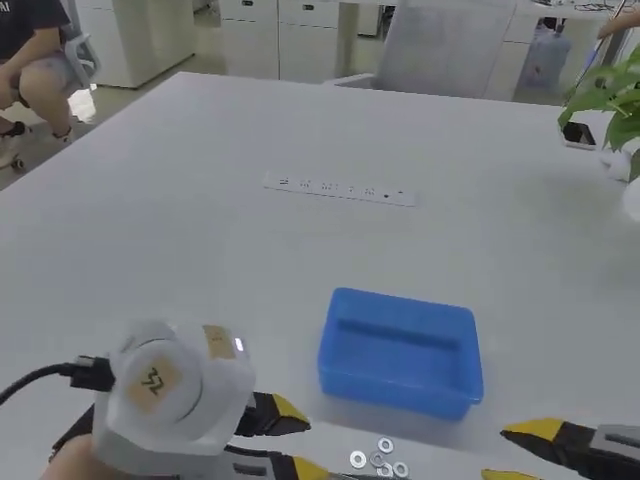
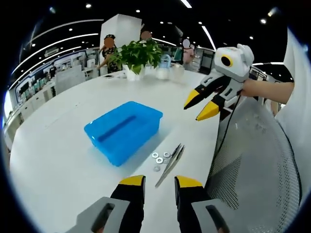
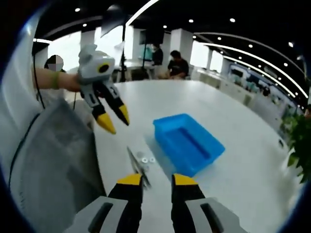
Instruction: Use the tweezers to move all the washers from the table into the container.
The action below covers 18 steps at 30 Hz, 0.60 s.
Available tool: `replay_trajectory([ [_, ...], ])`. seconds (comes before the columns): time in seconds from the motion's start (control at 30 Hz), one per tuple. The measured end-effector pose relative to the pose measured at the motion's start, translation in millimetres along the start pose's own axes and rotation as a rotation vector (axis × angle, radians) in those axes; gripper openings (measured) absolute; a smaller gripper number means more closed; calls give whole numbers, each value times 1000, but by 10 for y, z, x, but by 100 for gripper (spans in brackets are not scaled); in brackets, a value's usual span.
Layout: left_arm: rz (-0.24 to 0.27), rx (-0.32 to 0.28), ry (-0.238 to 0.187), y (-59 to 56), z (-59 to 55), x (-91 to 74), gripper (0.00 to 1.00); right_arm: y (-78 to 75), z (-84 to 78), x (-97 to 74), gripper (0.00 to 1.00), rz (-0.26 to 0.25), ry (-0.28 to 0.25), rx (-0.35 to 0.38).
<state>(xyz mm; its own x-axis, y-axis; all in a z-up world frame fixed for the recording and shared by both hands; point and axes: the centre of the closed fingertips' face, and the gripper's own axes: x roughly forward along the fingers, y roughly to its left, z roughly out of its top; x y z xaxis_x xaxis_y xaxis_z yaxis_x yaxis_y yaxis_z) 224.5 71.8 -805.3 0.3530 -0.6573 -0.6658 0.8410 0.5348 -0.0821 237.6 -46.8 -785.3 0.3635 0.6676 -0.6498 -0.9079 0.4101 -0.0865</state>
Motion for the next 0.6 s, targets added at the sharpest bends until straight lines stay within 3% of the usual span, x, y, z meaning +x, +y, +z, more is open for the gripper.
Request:
replay_trajectory([
  [0.2, -30, 53, 57, -25, -98, 109, 19, 92, -49, 165, 16, 56, 55, -48],
  [0.6, -66, 152, 165, 71, -266, 319, 11, 188, -148, 435, 15, 134, 141, -91],
])
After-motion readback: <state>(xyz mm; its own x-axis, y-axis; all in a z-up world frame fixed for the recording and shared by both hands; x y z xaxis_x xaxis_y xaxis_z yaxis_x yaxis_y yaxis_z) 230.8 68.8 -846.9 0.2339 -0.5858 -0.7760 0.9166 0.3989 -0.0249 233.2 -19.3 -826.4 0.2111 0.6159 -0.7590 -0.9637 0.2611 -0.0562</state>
